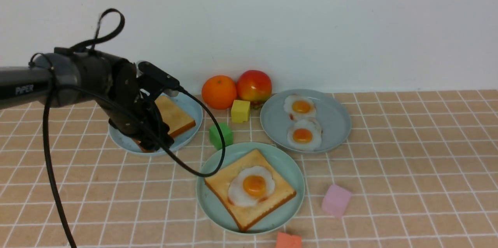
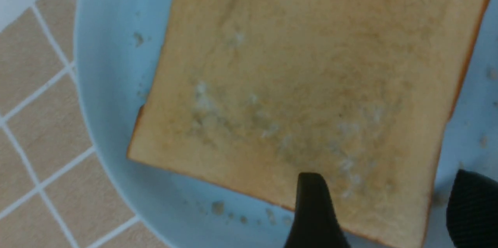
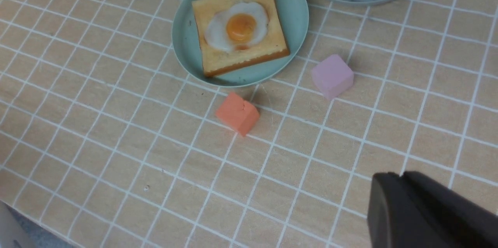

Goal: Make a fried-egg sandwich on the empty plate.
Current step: Use the left arm to grab a slice of bread, then use the left arm to place a slice of bread on the fried egg in the middle

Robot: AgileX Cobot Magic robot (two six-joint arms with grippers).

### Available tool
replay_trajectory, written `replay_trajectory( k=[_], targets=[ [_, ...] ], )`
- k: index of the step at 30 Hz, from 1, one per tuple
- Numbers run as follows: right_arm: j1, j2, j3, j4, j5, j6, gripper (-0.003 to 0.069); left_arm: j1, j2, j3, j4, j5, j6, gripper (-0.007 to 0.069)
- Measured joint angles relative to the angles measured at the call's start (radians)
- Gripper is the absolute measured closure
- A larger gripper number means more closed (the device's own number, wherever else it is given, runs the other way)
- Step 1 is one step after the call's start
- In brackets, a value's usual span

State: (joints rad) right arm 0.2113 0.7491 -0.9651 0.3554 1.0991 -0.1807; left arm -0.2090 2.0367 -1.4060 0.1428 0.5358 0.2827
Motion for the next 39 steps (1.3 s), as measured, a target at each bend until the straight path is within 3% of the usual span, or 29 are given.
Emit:
replay_trajectory(
  k=[4, 9, 10, 13, 15, 22, 28, 33, 39],
  targets=[
    [0.0, 0.0, 0.0, 0.0, 0.003, 0.0, 0.0606, 0.0, 0.02, -0.002, 0.008, -0.013, 0.0, 0.0204],
    [0.0, 0.0, 0.0, -0.001, 0.016, 0.0, 0.0601, 0.0, 0.026, -0.009, -0.007, -0.009, 0.0, 0.0344],
    [0.0, 0.0, 0.0, -0.001, 0.02, 0.0, 0.06, 0.0, 0.026, -0.01, -0.011, -0.005, 0.001, 0.0426],
    [0.0, -0.007, 0.0, -0.004, 0.022, 0.0, 0.0599, -0.003, 0.017, -0.01, -0.017, 0.011, 0.003, 0.0559],
    [0.0, -0.022, 0.0, -0.006, 0.022, 0.0, 0.0599, -0.003, -0.002, -0.013, -0.023, 0.036, 0.003, 0.0601],
    [0.0, -0.106, 0.0, -0.058, 0.026, 0.0, 0.0599, -0.029, -0.241, -0.009, -0.155, 0.193, 0.003, 0.0603],
    [0.0, -0.161, 0.0, -0.107, 0.048, 0.0, 0.0599, -0.243, -0.393, 0.086, -0.229, 0.191, 0.001, 0.0603],
    [0.0, -0.176, 0.002, -0.116, 0.077, 0.003, 0.0596, -0.438, -0.359, 0.152, -0.188, 0.182, -0.01, 0.0603],
    [0.0, -0.181, 0.009, -0.116, 0.079, 0.005, 0.0594, -0.532, -0.313, 0.157, -0.086, 0.105, -0.059, 0.0603]
  ],
)
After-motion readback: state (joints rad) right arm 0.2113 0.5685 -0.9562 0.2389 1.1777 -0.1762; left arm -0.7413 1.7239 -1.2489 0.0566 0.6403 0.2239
